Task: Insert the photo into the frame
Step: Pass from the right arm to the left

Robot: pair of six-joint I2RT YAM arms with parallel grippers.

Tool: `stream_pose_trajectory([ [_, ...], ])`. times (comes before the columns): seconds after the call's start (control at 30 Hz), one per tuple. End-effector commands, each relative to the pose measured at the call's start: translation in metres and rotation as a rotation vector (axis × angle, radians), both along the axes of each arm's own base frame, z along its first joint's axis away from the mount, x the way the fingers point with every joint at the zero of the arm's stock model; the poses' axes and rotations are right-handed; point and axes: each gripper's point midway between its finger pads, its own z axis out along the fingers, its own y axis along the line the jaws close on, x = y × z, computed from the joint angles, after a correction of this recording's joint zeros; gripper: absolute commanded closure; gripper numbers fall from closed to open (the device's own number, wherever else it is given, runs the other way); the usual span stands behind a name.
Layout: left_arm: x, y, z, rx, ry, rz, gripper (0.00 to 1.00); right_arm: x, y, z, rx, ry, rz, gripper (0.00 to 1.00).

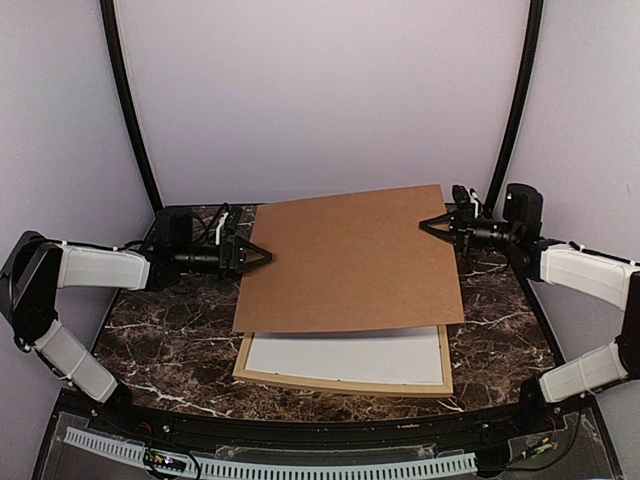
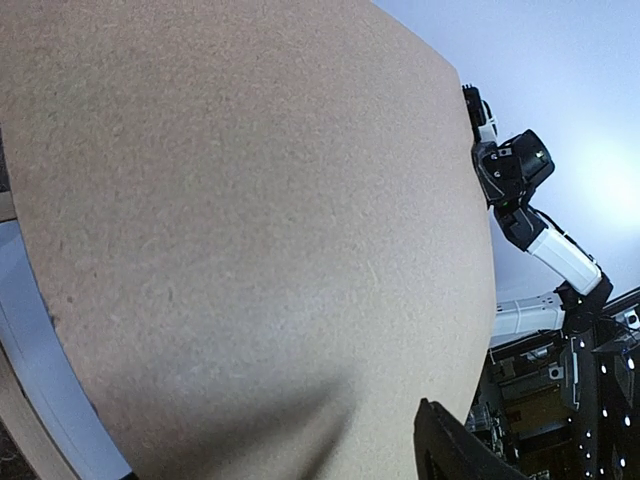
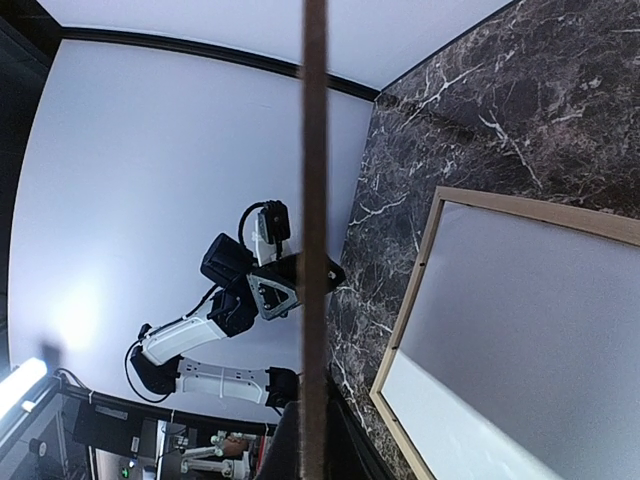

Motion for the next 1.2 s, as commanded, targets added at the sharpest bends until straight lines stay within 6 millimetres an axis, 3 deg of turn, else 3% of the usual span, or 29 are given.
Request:
stream_pose_trajectory([
  [0.0,-0.010,-0.002,0.017,-0.069,-0.035,-0.056,0.39,0.001,0.000,0.003,0.012,-0.066,0.026,1.00],
  [0.23,-0.010,0.005,0.017,-0.082,-0.025,-0.042,0.67,0.007,-0.006,-0.020,-0.020,-0.050,0.023,1.00],
  [0.4,-0.011,0.005,0.017,-0.088,-0.017,-0.047,0.80,0.008,-0.006,-0.037,-0.044,-0.035,0.028,1.00],
  [0.67,-0.015,0.005,0.016,-0.093,0.025,-0.055,1.00,0.012,-0.009,-0.065,-0.121,-0.017,0.014,0.64],
  [0.9,-0.019,0.009,0.002,-0.034,0.134,-0.029,1.00,0.015,-0.018,-0.096,-0.247,0.039,-0.016,0.46],
  [1.17,-0.028,0.011,-0.024,-0.018,0.294,-0.024,1.00,0.015,-0.033,-0.114,-0.333,0.075,-0.051,0.42],
])
